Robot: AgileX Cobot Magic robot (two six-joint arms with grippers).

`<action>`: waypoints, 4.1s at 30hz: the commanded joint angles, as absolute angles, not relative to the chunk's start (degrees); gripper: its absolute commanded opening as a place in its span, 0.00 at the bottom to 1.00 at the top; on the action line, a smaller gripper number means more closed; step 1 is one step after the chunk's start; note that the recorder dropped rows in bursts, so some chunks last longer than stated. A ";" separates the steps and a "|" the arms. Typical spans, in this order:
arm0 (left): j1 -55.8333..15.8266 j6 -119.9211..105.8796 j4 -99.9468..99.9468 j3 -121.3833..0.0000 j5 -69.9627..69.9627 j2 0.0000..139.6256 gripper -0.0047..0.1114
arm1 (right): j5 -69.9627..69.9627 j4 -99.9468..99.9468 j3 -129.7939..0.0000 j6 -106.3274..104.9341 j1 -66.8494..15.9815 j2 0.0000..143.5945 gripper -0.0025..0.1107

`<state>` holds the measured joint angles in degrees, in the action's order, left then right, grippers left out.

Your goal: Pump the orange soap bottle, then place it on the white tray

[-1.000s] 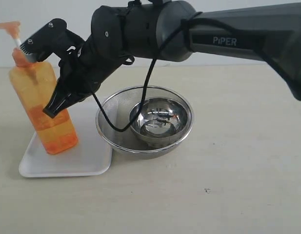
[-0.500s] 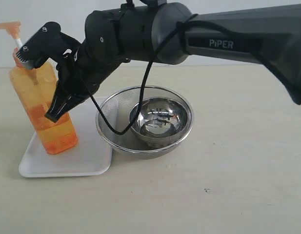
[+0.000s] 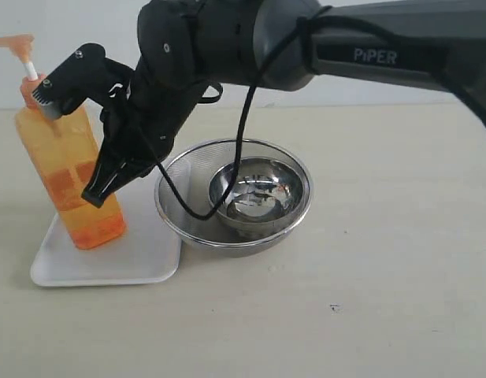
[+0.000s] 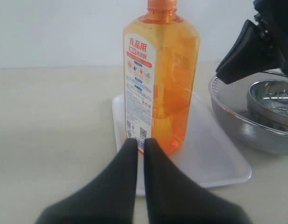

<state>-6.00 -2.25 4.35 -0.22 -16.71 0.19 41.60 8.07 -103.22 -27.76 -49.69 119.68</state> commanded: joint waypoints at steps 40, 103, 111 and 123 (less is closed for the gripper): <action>-5.90 -2.61 5.00 0.00 -16.77 0.00 0.08 | 8.08 20.76 -103.47 -26.70 -53.60 117.91 0.63; -5.90 -2.61 5.00 0.00 -16.77 0.00 0.08 | -0.91 21.28 -103.47 -22.61 -53.81 124.15 0.40; -5.90 -2.61 5.00 0.00 -16.77 0.00 0.08 | -1.14 21.28 -103.47 -22.61 -53.81 124.15 0.12; -5.90 -2.61 5.00 0.00 -16.77 0.00 0.08 | -3.48 21.28 -103.47 -22.61 -53.81 123.94 0.02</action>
<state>-6.00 -2.25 4.35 -0.22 -16.71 0.19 -0.78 21.50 -103.22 -22.67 -53.78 124.28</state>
